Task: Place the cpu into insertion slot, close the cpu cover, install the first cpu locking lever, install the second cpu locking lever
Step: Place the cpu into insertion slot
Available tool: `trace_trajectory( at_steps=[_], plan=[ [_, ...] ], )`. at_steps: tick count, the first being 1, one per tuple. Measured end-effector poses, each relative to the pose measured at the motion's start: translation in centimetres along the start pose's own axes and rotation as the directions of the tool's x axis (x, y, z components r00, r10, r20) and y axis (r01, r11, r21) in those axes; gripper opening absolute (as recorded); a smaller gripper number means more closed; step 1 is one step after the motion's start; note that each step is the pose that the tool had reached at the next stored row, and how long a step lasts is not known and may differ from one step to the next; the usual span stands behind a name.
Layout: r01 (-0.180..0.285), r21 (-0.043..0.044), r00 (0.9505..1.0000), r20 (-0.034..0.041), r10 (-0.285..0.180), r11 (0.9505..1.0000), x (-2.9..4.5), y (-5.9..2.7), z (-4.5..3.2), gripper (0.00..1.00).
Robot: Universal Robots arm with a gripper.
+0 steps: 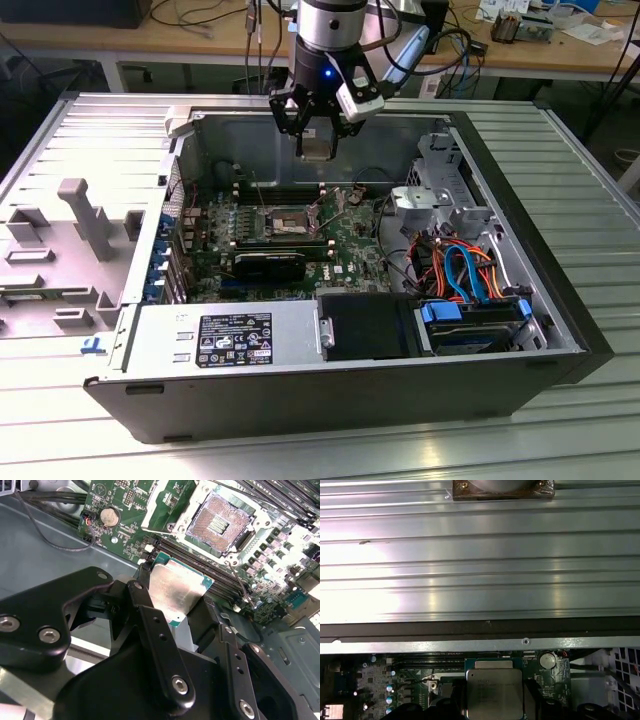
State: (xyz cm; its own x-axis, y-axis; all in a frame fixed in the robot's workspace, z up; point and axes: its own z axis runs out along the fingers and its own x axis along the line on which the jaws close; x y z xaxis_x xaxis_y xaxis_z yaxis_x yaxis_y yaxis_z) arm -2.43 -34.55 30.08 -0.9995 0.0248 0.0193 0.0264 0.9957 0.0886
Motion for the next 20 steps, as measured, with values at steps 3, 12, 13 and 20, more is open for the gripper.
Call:
trace_trajectory(
  at_steps=[3, 12, 13, 20],
  plan=[
    [0.000, 0.0000, 1.0000, 0.0000, 0.000, 1.0000, 0.00, 0.00, 0.04, 0.54],
    [0.000, 0.0000, 1.0000, 0.0000, 0.000, 1.0000, 0.00, -0.01, 0.16, 0.54],
    [0.000, 0.0000, 1.0000, 0.0000, 0.000, 1.0000, 0.00, -0.01, 0.17, 0.54],
    [0.000, 0.0000, 1.0000, 0.0000, 0.000, 1.0000, -0.02, -0.08, 0.85, 0.54]
  ],
)
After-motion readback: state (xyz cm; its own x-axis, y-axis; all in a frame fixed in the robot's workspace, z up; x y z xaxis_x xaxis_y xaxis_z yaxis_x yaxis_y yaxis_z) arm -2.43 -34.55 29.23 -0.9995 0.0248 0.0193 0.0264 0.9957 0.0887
